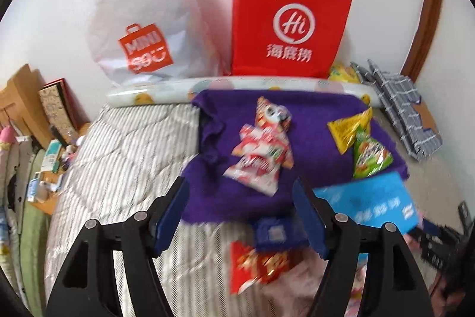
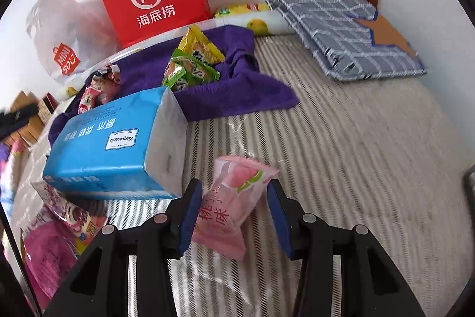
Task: Organize snacks
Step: 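Grasp the pink peach-print bag with the right tool while the left tool grasps the dark blue packet, then carry the blue packet in the left tool and pink bag in the right tool onto the towel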
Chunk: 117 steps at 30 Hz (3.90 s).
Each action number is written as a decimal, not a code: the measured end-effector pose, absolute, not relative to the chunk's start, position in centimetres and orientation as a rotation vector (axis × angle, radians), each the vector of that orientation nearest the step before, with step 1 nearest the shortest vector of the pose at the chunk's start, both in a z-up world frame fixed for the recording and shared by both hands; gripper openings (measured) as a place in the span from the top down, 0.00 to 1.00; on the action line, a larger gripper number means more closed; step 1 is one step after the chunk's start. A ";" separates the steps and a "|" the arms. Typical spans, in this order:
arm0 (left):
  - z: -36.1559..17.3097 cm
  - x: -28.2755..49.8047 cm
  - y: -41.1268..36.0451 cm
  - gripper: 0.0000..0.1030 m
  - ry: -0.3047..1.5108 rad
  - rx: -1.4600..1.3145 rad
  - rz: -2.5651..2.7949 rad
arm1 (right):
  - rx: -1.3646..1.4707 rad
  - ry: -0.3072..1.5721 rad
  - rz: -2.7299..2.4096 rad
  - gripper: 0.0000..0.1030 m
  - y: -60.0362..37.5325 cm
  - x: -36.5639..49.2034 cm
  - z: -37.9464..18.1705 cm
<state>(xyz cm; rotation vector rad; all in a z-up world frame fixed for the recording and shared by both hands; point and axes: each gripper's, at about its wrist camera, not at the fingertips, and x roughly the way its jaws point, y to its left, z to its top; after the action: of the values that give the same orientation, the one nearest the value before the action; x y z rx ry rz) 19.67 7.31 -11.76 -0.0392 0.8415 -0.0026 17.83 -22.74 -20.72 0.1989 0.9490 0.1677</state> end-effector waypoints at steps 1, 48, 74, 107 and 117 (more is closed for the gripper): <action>-11.8 19.3 7.6 0.30 0.848 -0.037 0.000 | 0.177 0.932 0.159 0.56 -22.4 17.9 -20.7; -17.9 18.7 9.4 0.80 1.055 -0.247 -0.161 | 0.149 0.924 0.175 0.64 -23.2 17.1 -20.9; -18.8 21.1 6.5 0.59 1.084 -0.119 -0.116 | 0.194 0.919 0.194 0.64 -23.7 17.1 -21.0; -17.2 18.5 6.1 0.58 0.963 0.056 -0.035 | 0.188 0.921 0.192 0.64 -23.7 17.2 -21.0; -14.5 15.7 5.4 0.58 0.922 0.036 -0.084 | 0.163 0.902 0.167 0.68 -23.5 16.1 -20.2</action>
<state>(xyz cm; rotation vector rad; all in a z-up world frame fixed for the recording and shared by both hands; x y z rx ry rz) 15.66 5.42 -14.52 0.0363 0.9220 -0.0837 16.11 -23.55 -20.23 0.1627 0.9019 0.1667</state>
